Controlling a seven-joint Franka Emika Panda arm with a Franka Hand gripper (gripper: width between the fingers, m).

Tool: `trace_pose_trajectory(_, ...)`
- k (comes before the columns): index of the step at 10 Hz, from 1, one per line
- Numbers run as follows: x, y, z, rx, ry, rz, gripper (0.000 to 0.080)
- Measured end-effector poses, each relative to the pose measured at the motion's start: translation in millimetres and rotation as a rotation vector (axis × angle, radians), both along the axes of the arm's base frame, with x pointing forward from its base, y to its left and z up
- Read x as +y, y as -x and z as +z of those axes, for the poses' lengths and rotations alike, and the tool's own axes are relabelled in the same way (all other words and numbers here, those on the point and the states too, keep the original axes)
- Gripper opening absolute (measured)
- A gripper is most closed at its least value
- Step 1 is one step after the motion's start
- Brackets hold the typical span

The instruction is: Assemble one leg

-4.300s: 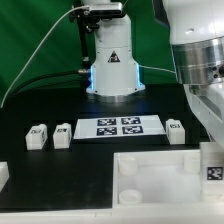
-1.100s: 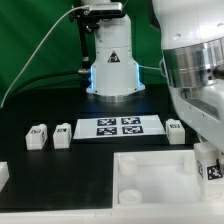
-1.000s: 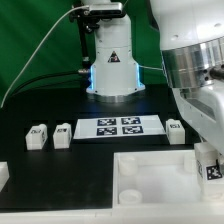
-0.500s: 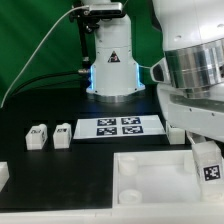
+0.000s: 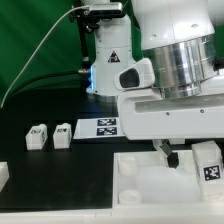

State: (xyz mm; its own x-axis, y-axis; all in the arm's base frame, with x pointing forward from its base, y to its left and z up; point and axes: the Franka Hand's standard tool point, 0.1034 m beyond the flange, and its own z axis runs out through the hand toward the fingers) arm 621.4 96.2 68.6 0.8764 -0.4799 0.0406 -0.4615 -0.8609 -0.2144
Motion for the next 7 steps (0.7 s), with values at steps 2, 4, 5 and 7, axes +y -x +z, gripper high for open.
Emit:
trace_pose_trajectory(2, 5.0, -2.7, 3.7, -0.016, 0.028, 0.136, 0.0649)
trace_pose_trajectory(4, 8.8, -4.1, 5.4, -0.012, 0.022, 0.137, 0.0649)
trace_pose_trajectory(5, 8.5, -4.0, 5.1, -0.01, 0.02, 0.123, 0.0623)
trace_pose_trajectory(7, 8.3, -4.0, 4.9, -0.005, 0.016, 0.094, 0.0447)
